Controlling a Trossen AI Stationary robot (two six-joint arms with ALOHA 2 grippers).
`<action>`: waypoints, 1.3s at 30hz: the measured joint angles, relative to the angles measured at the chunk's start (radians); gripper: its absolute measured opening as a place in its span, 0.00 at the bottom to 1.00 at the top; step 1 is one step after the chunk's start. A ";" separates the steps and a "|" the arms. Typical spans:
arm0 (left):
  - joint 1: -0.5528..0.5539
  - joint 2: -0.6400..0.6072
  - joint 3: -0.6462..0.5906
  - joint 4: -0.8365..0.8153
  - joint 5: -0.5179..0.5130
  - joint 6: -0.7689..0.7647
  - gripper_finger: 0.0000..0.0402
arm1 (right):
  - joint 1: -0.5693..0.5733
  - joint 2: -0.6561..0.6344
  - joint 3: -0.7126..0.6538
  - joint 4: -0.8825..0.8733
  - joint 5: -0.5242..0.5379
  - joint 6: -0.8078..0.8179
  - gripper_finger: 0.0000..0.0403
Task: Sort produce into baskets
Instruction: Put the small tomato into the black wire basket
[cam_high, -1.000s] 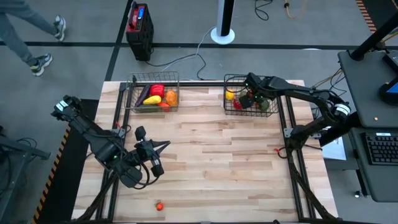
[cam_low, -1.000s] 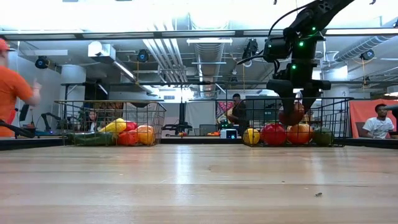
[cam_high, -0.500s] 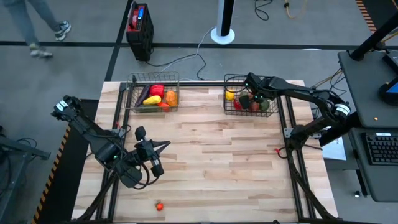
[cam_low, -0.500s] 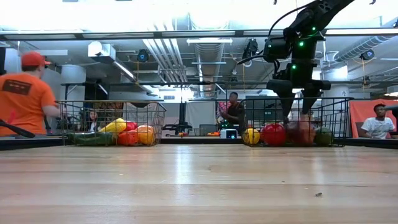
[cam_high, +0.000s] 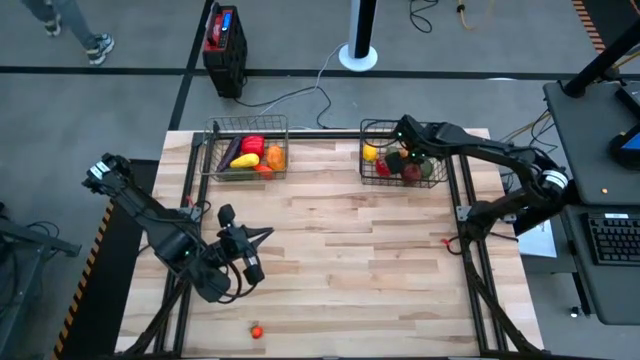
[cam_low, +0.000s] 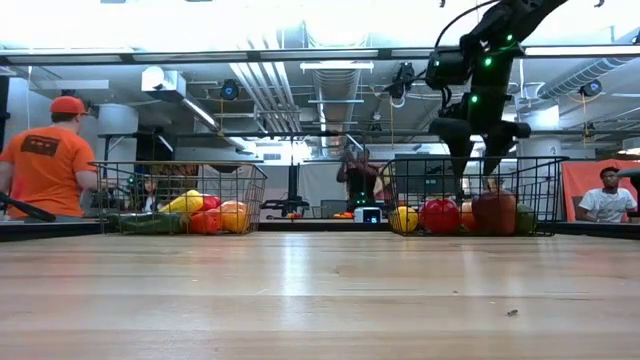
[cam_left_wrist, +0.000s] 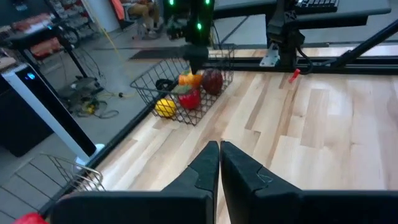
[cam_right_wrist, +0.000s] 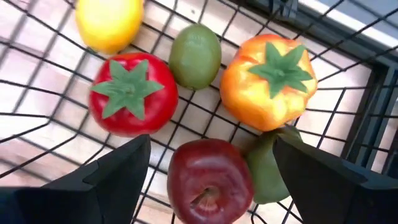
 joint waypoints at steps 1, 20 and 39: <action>0.000 0.000 -0.004 -0.001 0.011 -0.011 0.00 | 0.005 -0.012 0.000 -0.001 0.000 -0.005 0.82; -0.030 0.082 -0.012 0.010 0.616 -0.362 0.00 | 0.419 -0.275 0.000 0.147 0.081 0.037 0.81; -0.237 0.582 0.351 -0.325 0.964 -0.490 0.00 | 0.585 -0.234 0.000 0.233 0.115 0.038 0.81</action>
